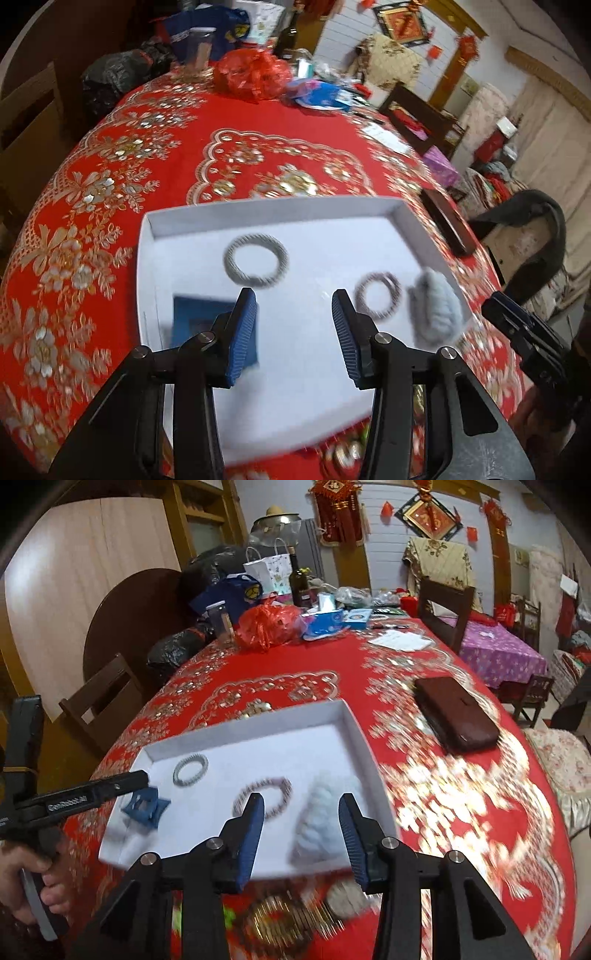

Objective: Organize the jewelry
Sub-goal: 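Open the left gripper over the tray while the right releases its bracelet, then withdraw, then move the left gripper to the red bead necklace and close on it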

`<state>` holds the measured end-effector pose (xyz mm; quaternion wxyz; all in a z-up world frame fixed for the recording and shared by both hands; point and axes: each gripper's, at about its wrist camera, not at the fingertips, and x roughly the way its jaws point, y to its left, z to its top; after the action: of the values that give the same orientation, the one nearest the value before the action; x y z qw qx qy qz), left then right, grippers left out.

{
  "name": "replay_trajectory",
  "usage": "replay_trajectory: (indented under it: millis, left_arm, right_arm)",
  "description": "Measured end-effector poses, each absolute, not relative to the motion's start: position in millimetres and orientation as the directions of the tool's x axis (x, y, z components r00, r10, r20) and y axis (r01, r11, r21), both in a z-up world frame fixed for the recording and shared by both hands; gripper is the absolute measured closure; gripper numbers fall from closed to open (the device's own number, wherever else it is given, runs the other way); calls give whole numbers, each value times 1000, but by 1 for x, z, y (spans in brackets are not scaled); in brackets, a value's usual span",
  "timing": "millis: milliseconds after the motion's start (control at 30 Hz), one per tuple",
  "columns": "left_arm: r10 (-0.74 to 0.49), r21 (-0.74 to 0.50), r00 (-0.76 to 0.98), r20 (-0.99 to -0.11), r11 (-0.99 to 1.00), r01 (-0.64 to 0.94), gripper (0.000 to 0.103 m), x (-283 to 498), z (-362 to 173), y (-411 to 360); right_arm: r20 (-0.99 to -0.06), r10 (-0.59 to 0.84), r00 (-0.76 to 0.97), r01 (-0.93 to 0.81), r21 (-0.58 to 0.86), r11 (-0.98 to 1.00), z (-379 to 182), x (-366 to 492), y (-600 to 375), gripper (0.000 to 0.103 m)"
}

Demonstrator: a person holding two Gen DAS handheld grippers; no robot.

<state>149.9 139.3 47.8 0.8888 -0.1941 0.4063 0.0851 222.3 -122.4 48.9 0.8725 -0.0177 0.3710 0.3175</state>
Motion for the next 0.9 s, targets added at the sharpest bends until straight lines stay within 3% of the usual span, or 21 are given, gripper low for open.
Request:
replay_trajectory:
  millis: [467, 900]
  left_arm:
    - [-87, -275, 573, -815, 929, -250, 61, 60, 9, 72]
    - [-96, -296, 560, -823, 914, -278, 61, 61, 4, 71]
  right_arm:
    - [-778, 489, 395, -637, 152, 756, -12, 180, -160, 63]
    - [-763, 481, 431, -505, 238, 830, -24, 222, -145, 62]
